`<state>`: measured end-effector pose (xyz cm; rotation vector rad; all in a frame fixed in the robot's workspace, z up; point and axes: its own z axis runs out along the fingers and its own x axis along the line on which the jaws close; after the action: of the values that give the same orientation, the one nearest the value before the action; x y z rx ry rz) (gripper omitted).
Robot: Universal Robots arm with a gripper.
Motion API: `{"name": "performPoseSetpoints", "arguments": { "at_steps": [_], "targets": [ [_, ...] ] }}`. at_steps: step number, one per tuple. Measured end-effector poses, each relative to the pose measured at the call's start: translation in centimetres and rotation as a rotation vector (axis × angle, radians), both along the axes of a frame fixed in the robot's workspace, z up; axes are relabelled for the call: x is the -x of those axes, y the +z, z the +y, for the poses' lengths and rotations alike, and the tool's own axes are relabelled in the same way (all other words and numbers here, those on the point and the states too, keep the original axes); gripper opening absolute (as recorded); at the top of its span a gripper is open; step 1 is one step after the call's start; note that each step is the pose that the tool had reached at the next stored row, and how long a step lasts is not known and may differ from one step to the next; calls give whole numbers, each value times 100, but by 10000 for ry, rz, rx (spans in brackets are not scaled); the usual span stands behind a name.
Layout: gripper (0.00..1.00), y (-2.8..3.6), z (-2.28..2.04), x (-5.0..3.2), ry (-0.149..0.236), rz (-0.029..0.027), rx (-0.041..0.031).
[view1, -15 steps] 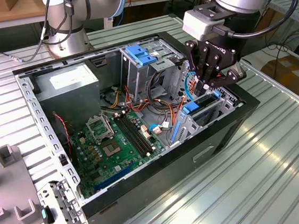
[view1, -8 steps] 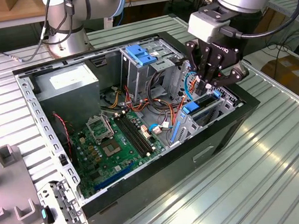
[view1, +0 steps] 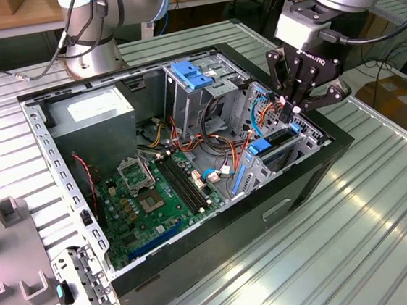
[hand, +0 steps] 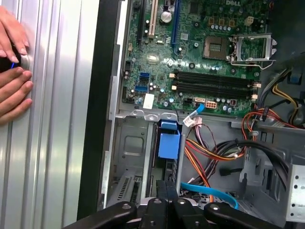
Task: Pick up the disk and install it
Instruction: 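Insert the first disk wire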
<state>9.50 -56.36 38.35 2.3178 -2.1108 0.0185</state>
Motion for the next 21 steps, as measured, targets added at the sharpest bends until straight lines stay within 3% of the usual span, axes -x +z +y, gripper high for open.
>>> {"name": "performPoseSetpoints", "arguments": {
  "at_steps": [12, 21],
  "targets": [
    [11, 100, 3, -19, 1191, 28, -2],
    [11, 101, 36, -139, 1526, 30, -1]
  ]
}}
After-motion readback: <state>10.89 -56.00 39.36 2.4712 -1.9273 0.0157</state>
